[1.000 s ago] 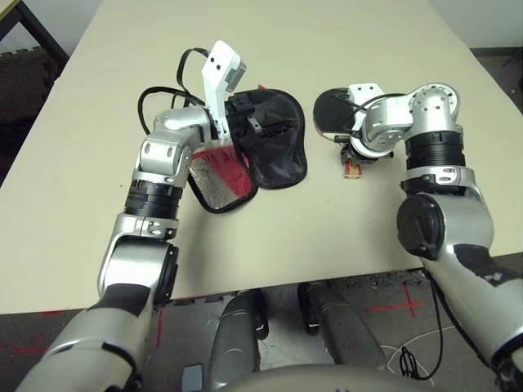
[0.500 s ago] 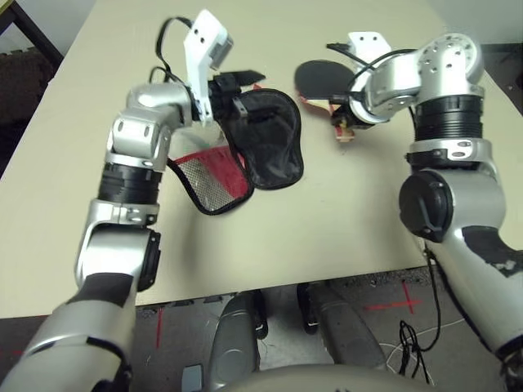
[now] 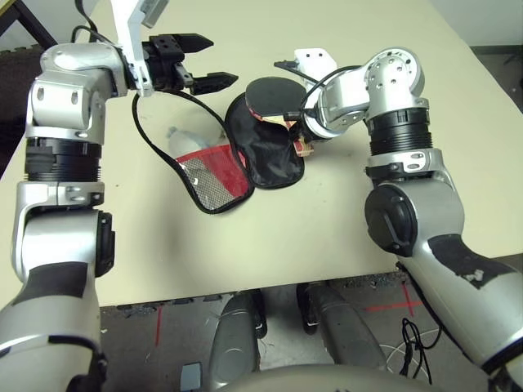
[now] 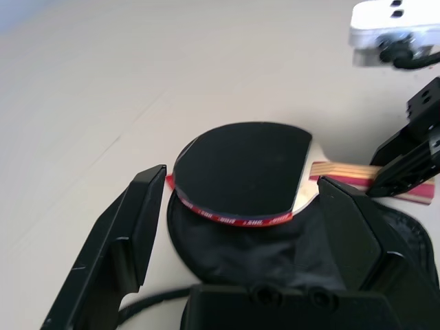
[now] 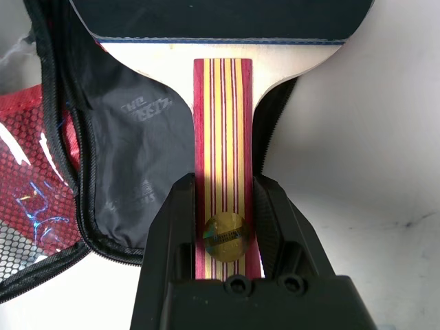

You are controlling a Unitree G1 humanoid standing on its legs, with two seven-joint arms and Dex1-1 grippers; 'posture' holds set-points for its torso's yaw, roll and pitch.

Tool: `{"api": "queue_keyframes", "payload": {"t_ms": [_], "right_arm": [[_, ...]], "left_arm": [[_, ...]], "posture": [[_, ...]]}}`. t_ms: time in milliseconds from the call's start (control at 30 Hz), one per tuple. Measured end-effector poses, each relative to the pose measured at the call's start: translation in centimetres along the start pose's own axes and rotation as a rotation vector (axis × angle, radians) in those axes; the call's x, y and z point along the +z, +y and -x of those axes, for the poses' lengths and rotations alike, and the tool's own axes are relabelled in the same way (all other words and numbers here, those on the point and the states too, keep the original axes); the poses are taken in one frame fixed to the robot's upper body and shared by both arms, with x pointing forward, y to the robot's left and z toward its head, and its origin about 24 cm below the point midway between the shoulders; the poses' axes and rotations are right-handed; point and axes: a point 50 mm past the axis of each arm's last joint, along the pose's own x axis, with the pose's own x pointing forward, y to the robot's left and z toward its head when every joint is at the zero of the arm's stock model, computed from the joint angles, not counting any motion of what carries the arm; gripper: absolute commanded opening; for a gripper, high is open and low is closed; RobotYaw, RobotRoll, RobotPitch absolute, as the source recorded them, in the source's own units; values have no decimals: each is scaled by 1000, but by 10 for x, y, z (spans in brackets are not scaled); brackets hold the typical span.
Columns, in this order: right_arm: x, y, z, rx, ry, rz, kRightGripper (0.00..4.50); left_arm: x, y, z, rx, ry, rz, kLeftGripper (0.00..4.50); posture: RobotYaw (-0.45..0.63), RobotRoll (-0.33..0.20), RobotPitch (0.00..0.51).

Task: Store the ping-pong paddle in its case and zip it.

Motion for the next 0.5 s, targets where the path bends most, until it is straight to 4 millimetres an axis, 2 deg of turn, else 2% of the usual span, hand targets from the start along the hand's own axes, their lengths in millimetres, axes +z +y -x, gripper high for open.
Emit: {"api": "queue_keyframes", "payload": {"t_ms": [500], "right_arm": [[-9, 23, -9, 44, 55, 32, 1216]], "left_arm": [[-5, -1, 9, 49, -10, 10, 4500]], "posture": [[-70, 0, 182]]}}
